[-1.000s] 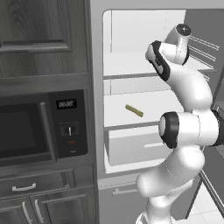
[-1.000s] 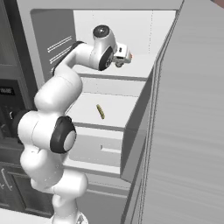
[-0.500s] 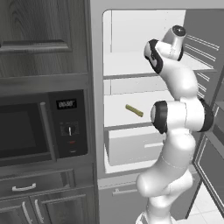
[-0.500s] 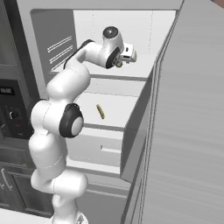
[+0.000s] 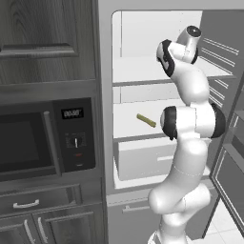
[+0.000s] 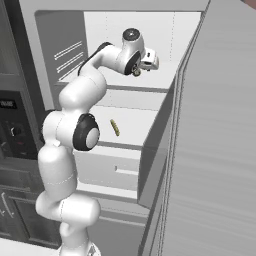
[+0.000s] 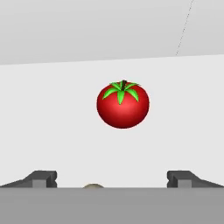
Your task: Pick the egg and butter from the fridge and place them by the bowl for mixing.
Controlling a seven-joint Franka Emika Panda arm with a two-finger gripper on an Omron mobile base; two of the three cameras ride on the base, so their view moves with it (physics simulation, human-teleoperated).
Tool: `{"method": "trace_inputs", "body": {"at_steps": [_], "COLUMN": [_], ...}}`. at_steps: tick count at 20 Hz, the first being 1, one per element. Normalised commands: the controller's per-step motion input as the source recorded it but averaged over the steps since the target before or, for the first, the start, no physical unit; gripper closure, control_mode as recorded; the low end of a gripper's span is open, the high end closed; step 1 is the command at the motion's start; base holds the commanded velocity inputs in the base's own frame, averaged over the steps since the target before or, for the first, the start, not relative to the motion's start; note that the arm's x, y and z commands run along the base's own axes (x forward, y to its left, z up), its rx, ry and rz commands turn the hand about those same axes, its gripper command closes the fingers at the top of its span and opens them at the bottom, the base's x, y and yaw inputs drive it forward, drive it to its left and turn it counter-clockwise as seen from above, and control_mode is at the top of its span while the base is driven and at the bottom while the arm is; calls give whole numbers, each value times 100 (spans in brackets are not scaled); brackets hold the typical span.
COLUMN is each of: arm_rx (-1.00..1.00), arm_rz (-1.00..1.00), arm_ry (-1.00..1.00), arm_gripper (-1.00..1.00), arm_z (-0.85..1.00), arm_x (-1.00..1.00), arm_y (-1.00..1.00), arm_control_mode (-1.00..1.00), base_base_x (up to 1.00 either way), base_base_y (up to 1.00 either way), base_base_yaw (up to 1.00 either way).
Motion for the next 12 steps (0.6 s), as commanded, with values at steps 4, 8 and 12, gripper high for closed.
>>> {"method": "trace_inputs", "body": {"at_steps": [4, 8, 12], "arm_rx": [0, 0, 0], "arm_rz": [0, 0, 0], "arm_ry": [1, 0, 0], "arm_gripper": [-100, -100, -100], "arm_z": [0, 0, 0], "arm_x": [0, 0, 0], "arm_y": [0, 0, 0], "arm_control_mode": [-100, -100, -100], "base_base_x": [0, 0, 0], "base_base_y": [0, 0, 0], "base_base_yaw": [0, 0, 0]}}
